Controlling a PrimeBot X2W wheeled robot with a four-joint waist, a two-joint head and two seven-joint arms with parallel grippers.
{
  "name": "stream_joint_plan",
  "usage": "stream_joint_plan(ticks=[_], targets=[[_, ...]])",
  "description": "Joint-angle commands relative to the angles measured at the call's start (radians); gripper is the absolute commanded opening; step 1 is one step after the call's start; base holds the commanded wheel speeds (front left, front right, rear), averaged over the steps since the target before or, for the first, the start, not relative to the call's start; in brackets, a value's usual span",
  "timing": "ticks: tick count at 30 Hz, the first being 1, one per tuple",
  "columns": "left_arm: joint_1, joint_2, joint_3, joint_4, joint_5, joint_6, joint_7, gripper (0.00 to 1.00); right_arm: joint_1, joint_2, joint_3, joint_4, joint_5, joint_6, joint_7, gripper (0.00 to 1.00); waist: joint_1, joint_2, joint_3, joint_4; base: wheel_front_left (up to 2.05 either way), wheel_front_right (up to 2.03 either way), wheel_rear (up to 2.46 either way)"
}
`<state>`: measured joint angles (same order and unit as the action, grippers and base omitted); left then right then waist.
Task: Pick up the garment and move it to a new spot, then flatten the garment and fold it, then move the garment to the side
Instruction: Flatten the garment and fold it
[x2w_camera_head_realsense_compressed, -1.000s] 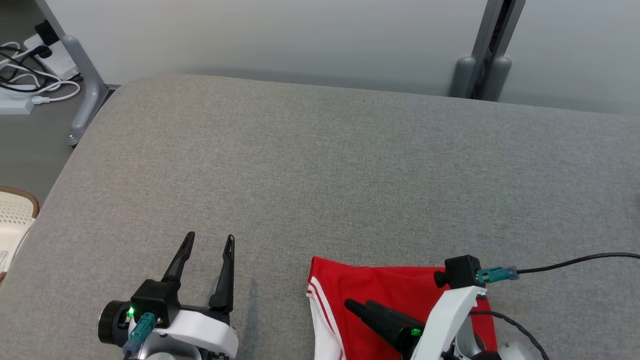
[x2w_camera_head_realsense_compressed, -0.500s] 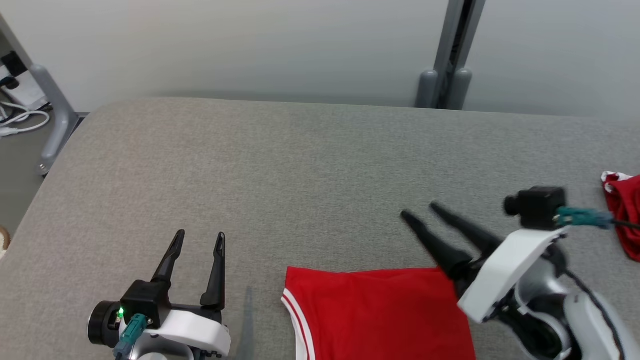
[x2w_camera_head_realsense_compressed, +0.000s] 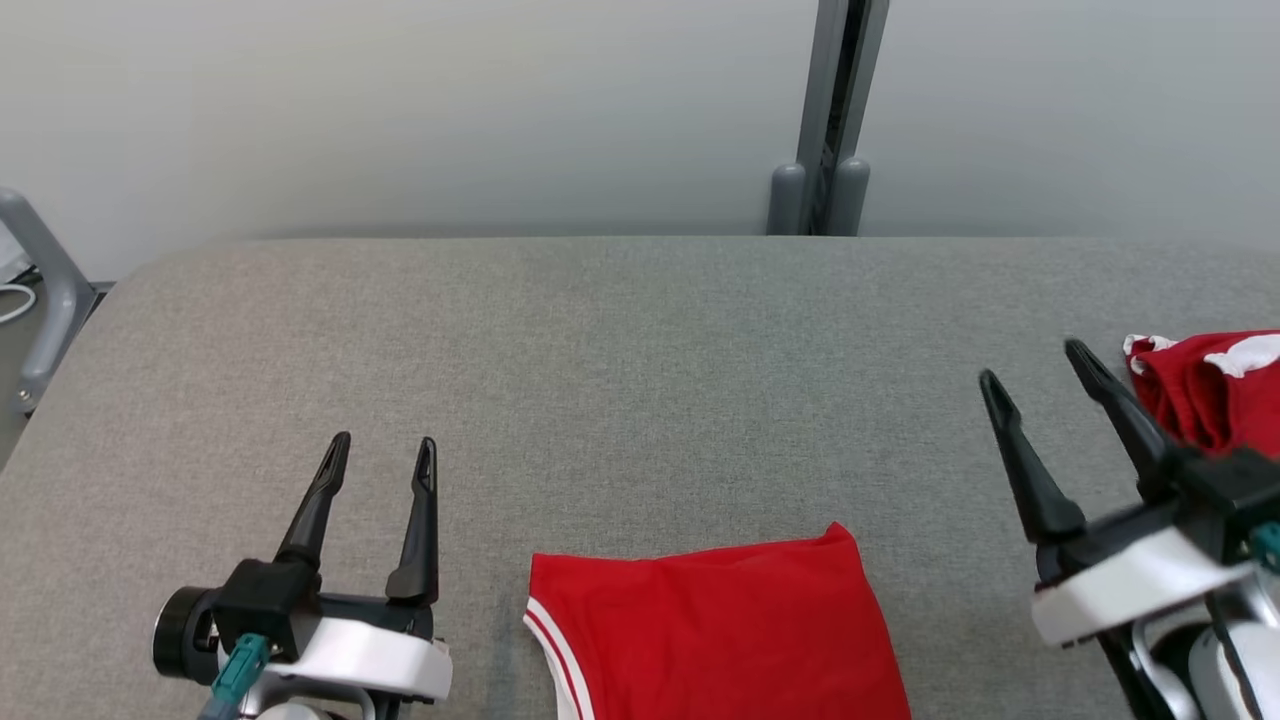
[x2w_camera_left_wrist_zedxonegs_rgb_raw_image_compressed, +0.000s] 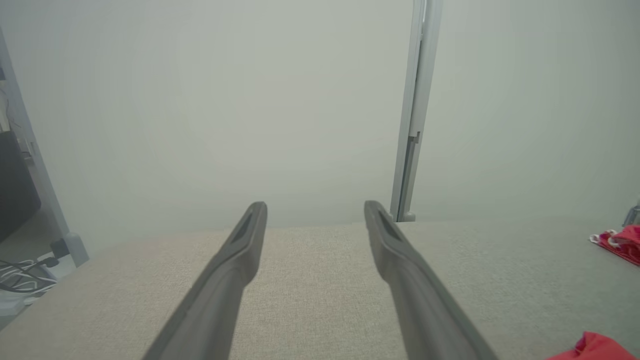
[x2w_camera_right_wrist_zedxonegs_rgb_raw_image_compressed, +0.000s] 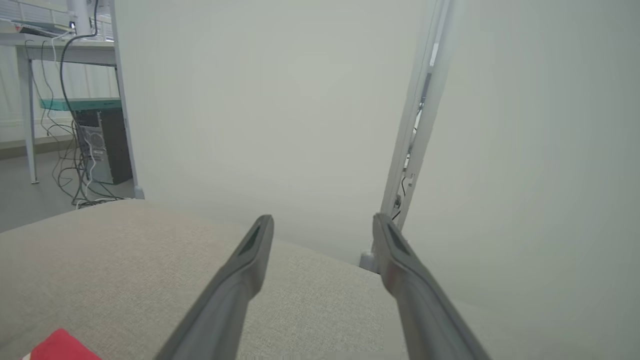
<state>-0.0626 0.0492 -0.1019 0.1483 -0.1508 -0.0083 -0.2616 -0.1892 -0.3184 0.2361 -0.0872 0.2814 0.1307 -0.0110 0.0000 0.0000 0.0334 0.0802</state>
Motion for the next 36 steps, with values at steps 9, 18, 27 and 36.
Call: stream_joint_plan(ticks=[9,18,27,36], targets=[[0.079,0.004,0.039,-0.067,0.021,0.013,-0.003,1.0,0.189,0.16,-0.163,0.129,-0.103,0.0,-0.218,1.0,0.0,0.0,-0.036,-0.034,0.0,0.0,0.0],[0.148,0.003,0.06,-0.094,0.021,0.033,-0.003,1.0,0.241,0.212,-0.178,0.197,-0.123,0.0,-0.249,1.0,0.0,0.0,-0.037,-0.044,0.0,0.0,0.0],[0.17,0.004,0.037,-0.088,0.01,0.035,-0.003,1.0,0.252,0.23,-0.167,0.247,-0.119,0.0,-0.256,1.0,0.0,0.0,-0.033,-0.034,0.0,0.0,0.0],[0.158,0.004,0.035,-0.087,0.012,0.036,-0.003,1.0,0.248,0.201,-0.116,0.313,-0.033,0.0,-0.235,1.0,0.0,0.0,-0.031,-0.024,0.0,0.0,0.0]])
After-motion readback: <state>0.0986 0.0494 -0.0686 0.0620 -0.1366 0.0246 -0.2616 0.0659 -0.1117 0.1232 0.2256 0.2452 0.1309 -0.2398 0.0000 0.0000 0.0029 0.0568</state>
